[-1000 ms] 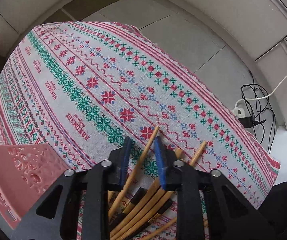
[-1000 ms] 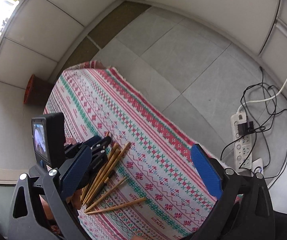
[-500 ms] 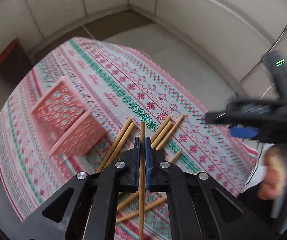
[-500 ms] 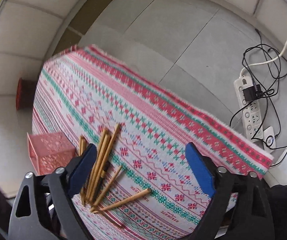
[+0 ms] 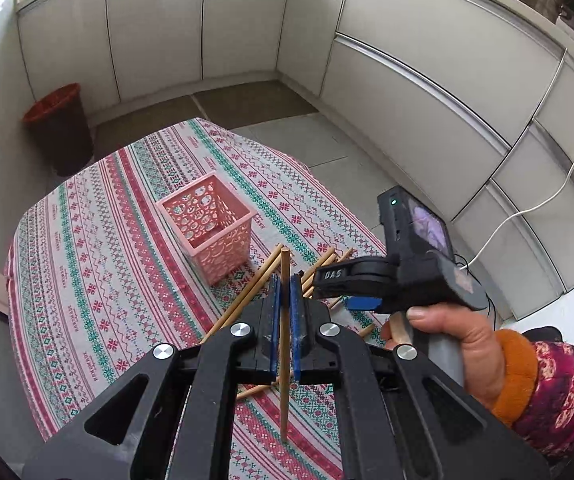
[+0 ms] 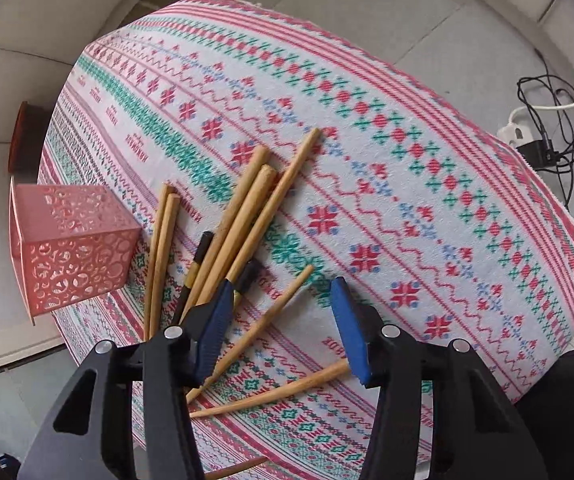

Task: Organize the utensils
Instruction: 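Lift the held chopstick upright with the left gripper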

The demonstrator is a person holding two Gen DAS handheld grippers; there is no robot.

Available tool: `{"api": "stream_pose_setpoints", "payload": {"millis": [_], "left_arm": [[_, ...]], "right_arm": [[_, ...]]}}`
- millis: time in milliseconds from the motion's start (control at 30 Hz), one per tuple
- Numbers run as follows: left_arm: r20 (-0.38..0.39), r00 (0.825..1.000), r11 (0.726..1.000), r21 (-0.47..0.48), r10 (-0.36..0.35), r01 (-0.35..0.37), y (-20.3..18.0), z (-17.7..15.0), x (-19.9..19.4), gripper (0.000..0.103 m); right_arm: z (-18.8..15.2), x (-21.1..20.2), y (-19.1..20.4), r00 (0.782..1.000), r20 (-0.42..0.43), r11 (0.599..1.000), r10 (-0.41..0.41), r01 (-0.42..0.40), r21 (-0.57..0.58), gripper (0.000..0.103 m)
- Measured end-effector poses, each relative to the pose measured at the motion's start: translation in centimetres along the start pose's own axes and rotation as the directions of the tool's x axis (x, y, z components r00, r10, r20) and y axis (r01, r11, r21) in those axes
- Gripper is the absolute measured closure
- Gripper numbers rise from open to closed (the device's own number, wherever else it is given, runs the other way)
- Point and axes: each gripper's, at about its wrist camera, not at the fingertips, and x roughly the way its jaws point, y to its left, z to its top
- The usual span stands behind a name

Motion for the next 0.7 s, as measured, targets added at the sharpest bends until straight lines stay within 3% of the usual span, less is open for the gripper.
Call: {"api": "stream_pose_setpoints", "payload": {"millis": [33, 133, 300, 400, 700], "left_arm": [[0.002, 1.000, 1.000, -0.001, 0.001, -0.001, 0.0, 0.1, 0.0, 0.099], [0.002, 1.000, 1.000, 0.000, 0.007, -0.007, -0.1, 0.1, 0.2, 0.099], [0.008, 1.000, 1.000, 0.004, 0.015, -0.015, -0.2, -0.2, -0.1, 0.099], [0.013, 1.000, 1.000, 0.000, 0.020, -0.020, -0.3, -0.1, -0.3, 0.099], [0.021, 1.000, 0.999, 0.028, 0.016, -0.016, -1.4, 0.2, -0.4, 0.099]], "right_arm": [[-0.1, 0.3, 0.3, 1.000, -0.013, 1.000, -0.002, 0.002, -0.008, 0.073], [-0.3, 0.7, 1.2, 1.000, 0.003, 1.000, 0.003, -0.003, -0.019, 0.086], [-0.4, 0.6, 1.7, 1.000, 0.025, 0.999, 0.003, -0.002, -0.041, 0.092], [-0.9, -0.2, 1.6, 0.998, 0.067, 0.997, -0.006, 0.011, -0.074, 0.103], [-2.3, -4.9, 1.3, 0.977, 0.211, 0.979, 0.017, 0.026, -0.200, 0.103]]}}
